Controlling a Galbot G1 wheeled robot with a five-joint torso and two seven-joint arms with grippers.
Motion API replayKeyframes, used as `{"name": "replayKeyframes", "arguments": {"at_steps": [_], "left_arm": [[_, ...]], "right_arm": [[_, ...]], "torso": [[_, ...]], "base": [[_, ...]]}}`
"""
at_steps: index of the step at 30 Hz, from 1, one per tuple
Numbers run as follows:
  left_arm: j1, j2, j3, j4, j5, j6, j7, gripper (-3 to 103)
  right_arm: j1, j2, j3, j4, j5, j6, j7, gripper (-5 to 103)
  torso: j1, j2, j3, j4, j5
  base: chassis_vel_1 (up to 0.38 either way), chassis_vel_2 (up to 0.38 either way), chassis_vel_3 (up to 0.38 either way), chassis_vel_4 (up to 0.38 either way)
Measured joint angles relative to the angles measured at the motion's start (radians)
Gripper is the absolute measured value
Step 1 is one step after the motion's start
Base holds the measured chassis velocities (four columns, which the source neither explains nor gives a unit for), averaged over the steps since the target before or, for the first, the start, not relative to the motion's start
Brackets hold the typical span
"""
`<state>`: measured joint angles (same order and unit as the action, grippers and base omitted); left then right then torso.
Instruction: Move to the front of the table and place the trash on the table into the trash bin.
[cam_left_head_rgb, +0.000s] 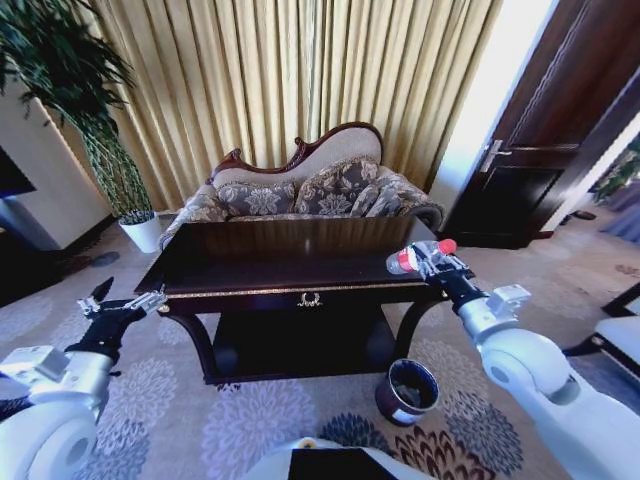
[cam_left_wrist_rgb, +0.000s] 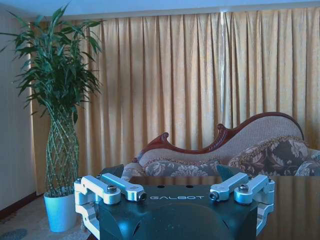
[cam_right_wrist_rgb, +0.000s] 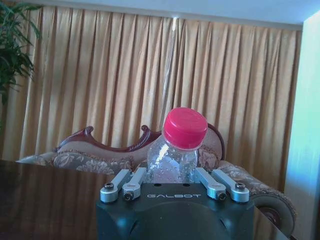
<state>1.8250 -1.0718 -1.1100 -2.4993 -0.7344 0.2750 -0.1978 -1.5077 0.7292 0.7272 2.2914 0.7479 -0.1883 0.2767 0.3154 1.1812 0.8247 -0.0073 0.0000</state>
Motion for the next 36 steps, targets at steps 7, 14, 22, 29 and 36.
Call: {"name": "replayKeyframes", "arguments": {"at_steps": [7, 14, 22, 29, 36], "left_arm": [[0.000, -0.004, -0.002, -0.001, -0.001, 0.000, 0.002, 100], [0.000, -0.023, -0.019, -0.001, -0.003, -0.005, 0.002, 100], [0.009, -0.046, -0.067, -0.001, 0.014, -0.031, 0.018, 100], [0.015, -0.051, -0.081, -0.001, 0.013, -0.035, 0.018, 100], [0.003, -0.045, -0.073, -0.001, 0.013, -0.030, 0.014, 100]], "right_arm": [[-0.044, 0.085, -0.055, -0.140, -0.108, 0.008, -0.001, 28], [-0.053, 0.148, -0.101, -0.306, -0.214, 0.016, -0.002, 28], [0.054, 0.217, -0.200, -0.649, -0.362, 0.057, -0.010, 28], [0.145, 0.269, -0.232, -0.866, -0.407, 0.098, -0.027, 28], [0.201, 0.314, -0.239, -1.049, -0.461, 0.151, -0.035, 28]], "torso": [[0.000, 0.000, 0.000, -0.0004, -0.0001], [0.001, -0.001, 0.001, 0.0000, 0.0002], [0.000, 0.000, 0.000, -0.0001, 0.0000], [0.000, 0.000, 0.000, 0.0002, 0.0001], [0.000, 0.000, 0.000, -0.0002, 0.0000]], "base": [[0.046, -0.039, -0.021, 0.045], [0.000, 0.000, 0.000, 0.000], [0.000, 0.000, 0.000, 0.000], [0.000, 0.000, 0.000, 0.000], [0.000, 0.000, 0.000, 0.000]]}}
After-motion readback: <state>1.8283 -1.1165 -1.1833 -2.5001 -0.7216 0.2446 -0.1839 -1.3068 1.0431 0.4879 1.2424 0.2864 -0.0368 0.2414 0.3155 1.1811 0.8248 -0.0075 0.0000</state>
